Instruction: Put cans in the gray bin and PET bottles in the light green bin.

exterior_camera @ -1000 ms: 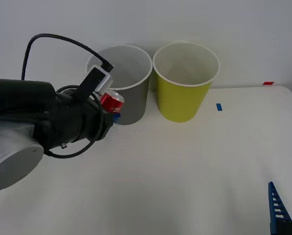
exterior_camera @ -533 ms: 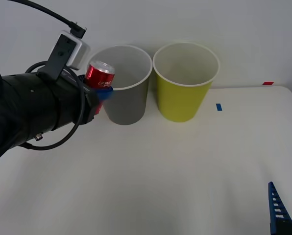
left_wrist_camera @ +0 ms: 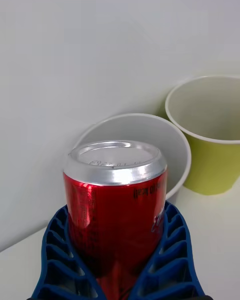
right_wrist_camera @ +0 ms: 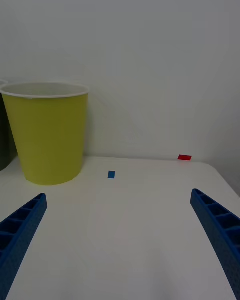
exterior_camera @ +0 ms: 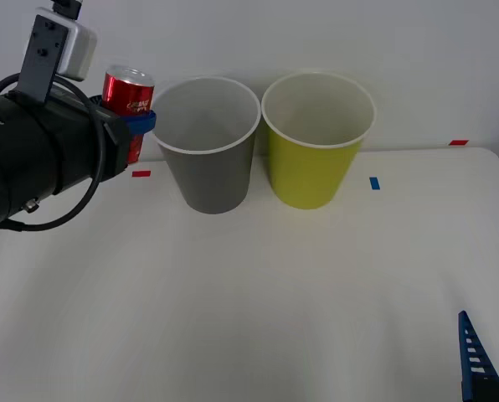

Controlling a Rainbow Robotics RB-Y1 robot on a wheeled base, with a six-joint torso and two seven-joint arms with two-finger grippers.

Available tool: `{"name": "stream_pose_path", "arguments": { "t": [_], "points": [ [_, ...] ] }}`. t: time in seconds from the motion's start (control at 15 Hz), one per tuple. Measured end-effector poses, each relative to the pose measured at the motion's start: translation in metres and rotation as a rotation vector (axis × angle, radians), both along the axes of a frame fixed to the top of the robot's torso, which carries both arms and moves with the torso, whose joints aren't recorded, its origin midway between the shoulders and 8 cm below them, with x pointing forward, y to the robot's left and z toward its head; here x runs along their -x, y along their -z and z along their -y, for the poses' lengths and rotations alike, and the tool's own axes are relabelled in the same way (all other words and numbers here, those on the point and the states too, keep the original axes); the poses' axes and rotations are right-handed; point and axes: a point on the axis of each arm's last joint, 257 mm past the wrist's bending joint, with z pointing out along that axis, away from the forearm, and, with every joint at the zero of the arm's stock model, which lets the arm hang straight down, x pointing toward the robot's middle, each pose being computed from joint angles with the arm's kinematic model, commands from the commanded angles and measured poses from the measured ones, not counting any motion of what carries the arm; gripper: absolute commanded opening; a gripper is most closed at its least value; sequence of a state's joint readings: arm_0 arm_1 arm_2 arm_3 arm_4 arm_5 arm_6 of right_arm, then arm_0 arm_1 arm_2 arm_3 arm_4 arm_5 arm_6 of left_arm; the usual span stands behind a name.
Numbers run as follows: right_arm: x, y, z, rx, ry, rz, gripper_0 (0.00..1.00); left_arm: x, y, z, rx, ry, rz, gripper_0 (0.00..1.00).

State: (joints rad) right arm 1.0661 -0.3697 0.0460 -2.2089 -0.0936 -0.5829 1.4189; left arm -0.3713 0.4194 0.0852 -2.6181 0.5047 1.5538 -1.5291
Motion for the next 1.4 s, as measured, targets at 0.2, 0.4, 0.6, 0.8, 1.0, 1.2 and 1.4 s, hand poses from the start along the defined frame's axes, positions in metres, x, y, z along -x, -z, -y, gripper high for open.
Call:
{"name": "stream_pose_path", "arguments": {
  "t": [0.2,0.4,0.6,0.8,1.0,1.2,1.4],
  "points": [
    [0.000,0.000,0.000,0.000,0.000,0.000,1.00,-0.006,-0.021,-0.009,-0.002,-0.042,0.057,0.00],
    [0.000,0.000,0.000,0.000,0.000,0.000,1.00,-0.004,-0.055,-0.003,0.022,-0.004,0.128,0.00],
    [0.000,0.000,0.000,0.000,0.000,0.000,1.00,-0.008,-0.082,0.012,0.065,0.062,0.186,0.00],
    [0.000,0.000,0.000,0.000,0.000,0.000,1.00,-0.033,-0.090,0.025,0.133,0.115,0.200,0.00],
    [0.000,0.000,0.000,0.000,0.000,0.000,1.00,-0.057,-0.088,0.041,0.176,0.157,0.214,0.00],
    [0.000,0.000,0.000,0.000,0.000,0.000,1.00,-0.082,-0.076,0.058,0.218,0.186,0.210,0.00],
    [0.000,0.000,0.000,0.000,0.000,0.000,1.00,-0.102,-0.063,0.075,0.249,0.211,0.213,0.00]
  ]
}}
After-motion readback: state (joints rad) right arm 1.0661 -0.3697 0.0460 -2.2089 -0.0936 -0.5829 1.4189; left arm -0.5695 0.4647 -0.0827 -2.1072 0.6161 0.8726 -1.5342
